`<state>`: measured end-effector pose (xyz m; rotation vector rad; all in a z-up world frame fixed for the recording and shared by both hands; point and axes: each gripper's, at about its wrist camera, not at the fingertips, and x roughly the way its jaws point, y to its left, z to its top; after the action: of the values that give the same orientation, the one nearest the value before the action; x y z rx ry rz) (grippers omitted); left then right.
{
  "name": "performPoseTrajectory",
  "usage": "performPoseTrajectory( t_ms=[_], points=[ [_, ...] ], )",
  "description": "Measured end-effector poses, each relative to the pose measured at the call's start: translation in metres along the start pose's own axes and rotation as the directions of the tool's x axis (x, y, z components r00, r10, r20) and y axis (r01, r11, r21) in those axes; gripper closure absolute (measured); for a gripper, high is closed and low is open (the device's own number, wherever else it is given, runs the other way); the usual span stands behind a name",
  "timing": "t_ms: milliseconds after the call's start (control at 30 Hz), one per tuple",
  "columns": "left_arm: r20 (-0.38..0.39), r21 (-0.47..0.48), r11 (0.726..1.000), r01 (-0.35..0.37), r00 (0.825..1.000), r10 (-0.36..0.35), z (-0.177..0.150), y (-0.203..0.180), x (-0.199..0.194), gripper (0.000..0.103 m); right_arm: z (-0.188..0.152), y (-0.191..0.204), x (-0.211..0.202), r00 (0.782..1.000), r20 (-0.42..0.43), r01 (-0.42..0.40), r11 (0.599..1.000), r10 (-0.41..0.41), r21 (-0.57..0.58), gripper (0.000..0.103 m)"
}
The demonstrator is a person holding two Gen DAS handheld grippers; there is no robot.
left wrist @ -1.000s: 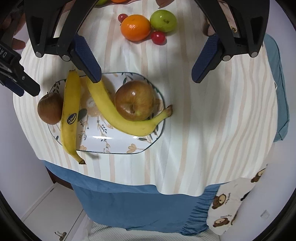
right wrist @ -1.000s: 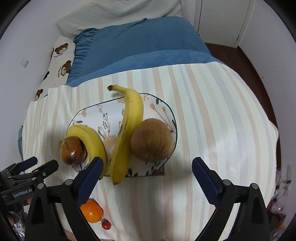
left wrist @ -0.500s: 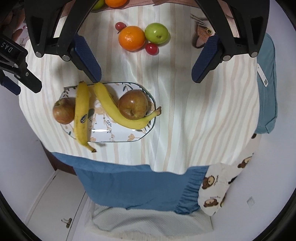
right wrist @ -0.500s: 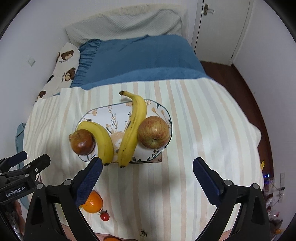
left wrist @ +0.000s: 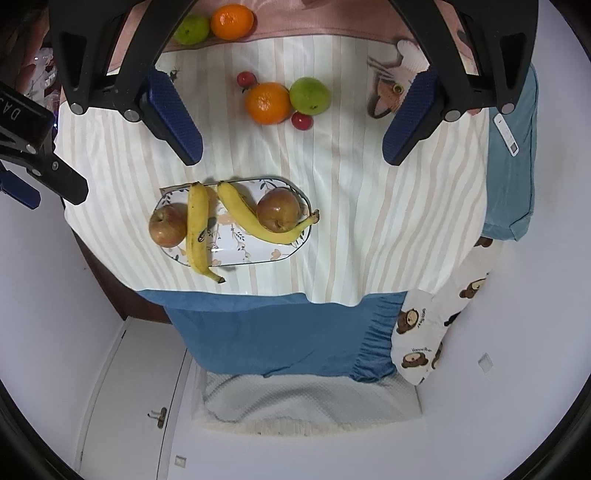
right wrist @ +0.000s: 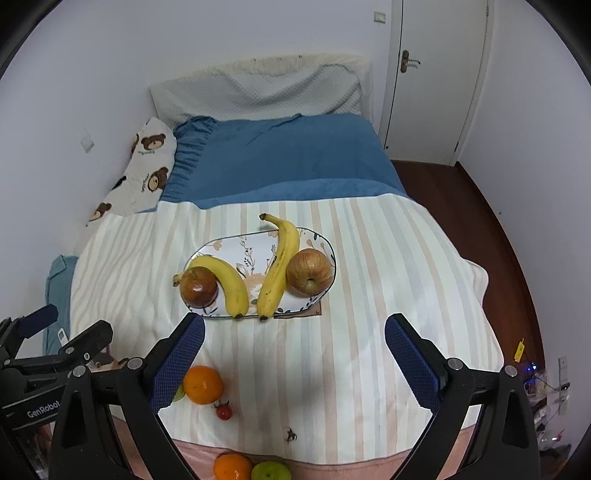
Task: Organize fruits
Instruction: 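Withdraw both tools from the plate back toward the remaining fruit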
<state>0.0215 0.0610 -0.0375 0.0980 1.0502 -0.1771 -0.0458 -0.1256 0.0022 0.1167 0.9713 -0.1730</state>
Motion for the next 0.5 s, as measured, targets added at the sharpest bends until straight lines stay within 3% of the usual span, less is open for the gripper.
performPoseTrajectory(
  t_ms=[300,500],
  points=[
    [0.077,-0.001,1.0,-0.009,0.997,0.009,-0.016,-0.004,-0.036,0.003,-0.023,-0.001,-0.047,0.998,0.065,-0.022,1.0,0.02,0.022,0.003],
    [0.044,-0.014,1.0,-0.003,0.999,0.004,-0.038,0.0,-0.034,0.003,-0.051,-0.006,-0.047,0.997,0.0,-0.079,0.996,0.079,0.048,0.003]
  ],
)
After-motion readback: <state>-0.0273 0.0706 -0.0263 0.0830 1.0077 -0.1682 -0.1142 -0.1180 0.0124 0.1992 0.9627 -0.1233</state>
